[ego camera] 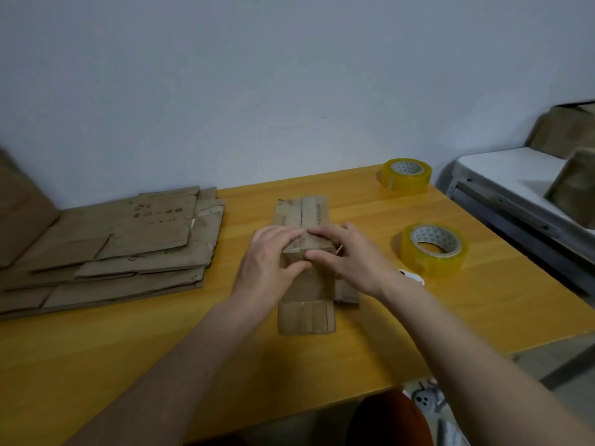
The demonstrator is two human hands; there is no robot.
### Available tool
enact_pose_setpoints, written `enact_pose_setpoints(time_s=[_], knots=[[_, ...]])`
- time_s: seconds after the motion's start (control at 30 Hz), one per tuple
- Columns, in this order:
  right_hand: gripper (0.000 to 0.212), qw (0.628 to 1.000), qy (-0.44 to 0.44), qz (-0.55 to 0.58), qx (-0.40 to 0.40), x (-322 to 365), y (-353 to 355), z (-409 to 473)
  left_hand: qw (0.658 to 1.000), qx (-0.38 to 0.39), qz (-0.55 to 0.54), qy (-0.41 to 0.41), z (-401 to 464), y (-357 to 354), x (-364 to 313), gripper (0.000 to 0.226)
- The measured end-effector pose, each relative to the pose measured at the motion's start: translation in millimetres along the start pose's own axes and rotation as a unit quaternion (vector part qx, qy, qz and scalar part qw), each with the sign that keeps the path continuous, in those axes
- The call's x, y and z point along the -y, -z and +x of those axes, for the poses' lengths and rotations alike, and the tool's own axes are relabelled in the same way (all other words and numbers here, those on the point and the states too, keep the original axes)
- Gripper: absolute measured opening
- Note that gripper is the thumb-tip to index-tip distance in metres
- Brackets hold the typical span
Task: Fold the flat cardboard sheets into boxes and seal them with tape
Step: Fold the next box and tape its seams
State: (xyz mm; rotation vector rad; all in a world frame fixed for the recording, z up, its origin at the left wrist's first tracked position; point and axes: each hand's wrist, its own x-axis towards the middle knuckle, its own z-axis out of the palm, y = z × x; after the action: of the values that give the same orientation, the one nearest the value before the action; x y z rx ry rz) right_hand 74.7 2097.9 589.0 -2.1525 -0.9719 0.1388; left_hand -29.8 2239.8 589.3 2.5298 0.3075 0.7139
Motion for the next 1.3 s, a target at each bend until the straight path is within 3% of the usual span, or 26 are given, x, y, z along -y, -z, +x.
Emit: enact_pose_setpoints(time_s=[0.1, 0.23, 0.43, 0.6, 0.77, 0.87, 0.93, 1.0, 1.3], knots=[[0.052, 1.0, 0.014, -0.006, -0.015, 4, -16, -11, 0.999, 0.008, 0.034, -0.016, -18, 10, 9, 0.046], [0.051, 0.999, 0.027, -0.028, -0.015, 5, -20, -16, 1.0, 0.007, 0.002, 0.011, -15, 8, 13, 0.045], [0.058, 0.998, 0.004, -0.055, 0.006, 12, -13, -19, 0.995, 0.029, 0.097, 0.018, -16, 0, 8, 0.081], [0.06, 0.997, 0.011, -0.074, 0.006, 19, -11, -28, 0.997, 0.021, 0.067, -0.042, -29, 6, 15, 0.062], [0.063, 0.994, -0.013, -0.09, 0.068, 24, 7, -27, 1.0, 0.022, 0.006, -0.009, -18, 12, 14, 0.046], [0.049, 0.985, 0.023, -0.165, 0.05, 36, 15, -29, 0.998, 0.031, -0.04, 0.023, -20, 1, 9, 0.057], [0.035, 0.984, 0.097, -0.146, 0.029, 48, 12, -37, 0.998, 0.023, -0.051, 0.04, -19, -5, 8, 0.071], [0.036, 0.981, 0.13, -0.139, 0.044, 55, 3, -44, 0.996, 0.037, -0.056, 0.051, -18, -8, 10, 0.084], [0.045, 0.957, 0.076, -0.259, 0.101, 41, -5, 21, 0.998, 0.065, -0.018, -0.015, -19, -7, 22, 0.096]])
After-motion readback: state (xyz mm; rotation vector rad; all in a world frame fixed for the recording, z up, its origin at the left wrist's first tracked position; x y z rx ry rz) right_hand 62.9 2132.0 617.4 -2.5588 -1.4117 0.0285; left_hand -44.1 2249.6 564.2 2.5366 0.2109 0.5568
